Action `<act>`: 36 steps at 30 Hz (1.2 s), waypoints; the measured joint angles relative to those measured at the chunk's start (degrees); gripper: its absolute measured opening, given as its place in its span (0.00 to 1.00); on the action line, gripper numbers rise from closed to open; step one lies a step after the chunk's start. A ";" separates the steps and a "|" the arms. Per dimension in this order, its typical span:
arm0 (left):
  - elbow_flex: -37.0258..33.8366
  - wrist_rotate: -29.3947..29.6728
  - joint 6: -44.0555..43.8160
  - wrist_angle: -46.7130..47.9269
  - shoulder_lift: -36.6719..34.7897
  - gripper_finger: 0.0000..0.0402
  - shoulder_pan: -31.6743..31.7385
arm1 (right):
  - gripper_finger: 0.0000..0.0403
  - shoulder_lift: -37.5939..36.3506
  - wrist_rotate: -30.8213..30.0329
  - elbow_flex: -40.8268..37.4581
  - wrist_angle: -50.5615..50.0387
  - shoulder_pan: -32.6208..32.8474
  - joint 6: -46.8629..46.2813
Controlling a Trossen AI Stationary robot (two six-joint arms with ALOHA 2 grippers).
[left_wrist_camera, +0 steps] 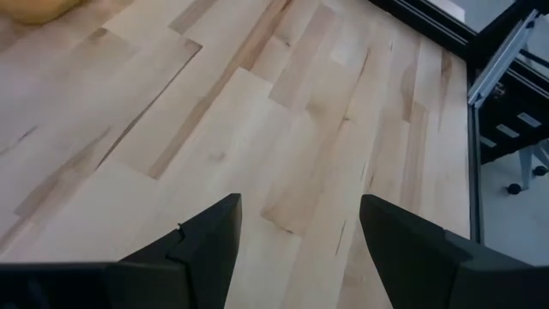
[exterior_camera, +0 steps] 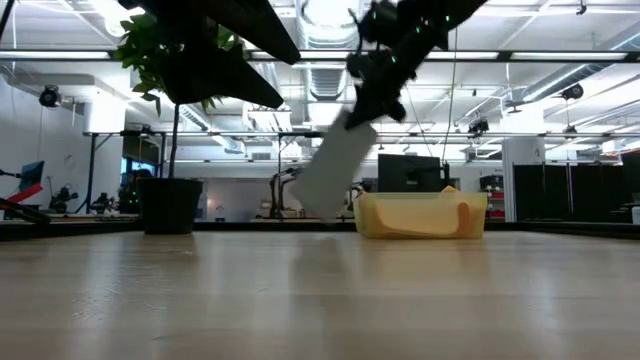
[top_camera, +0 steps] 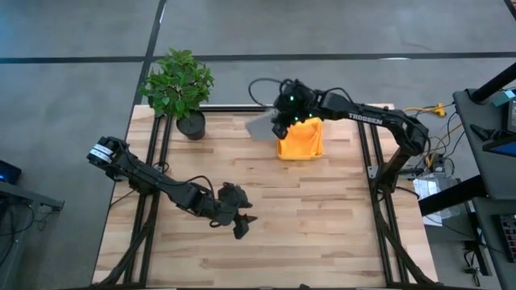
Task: Fold microfiber towels
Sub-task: Put the gray microfiber towel into the yellow bin
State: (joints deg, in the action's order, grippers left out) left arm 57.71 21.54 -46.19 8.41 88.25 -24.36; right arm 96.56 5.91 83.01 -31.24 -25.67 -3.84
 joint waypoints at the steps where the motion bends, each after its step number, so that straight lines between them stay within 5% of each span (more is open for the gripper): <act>1: 0.00 0.24 0.00 0.00 0.00 0.56 0.00 | 0.03 0.06 0.01 -1.47 -0.89 0.06 -0.81; 20: -0.04 1.44 0.64 0.06 0.02 0.56 0.02 | 0.03 -13.83 -6.16 -26.71 -2.45 -0.02 -16.38; 28: -0.07 1.81 2.09 0.15 0.04 0.56 0.49 | 0.03 -21.56 -7.34 -29.02 0.74 -0.54 -18.72; 36: -0.07 1.95 2.10 0.15 0.04 0.56 0.85 | 0.03 -23.43 -7.56 -26.72 -8.25 -2.85 -15.95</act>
State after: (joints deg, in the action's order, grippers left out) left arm 57.65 23.49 -44.10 8.56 88.29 -23.51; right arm 73.13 -1.65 56.30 -39.49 -28.53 -19.79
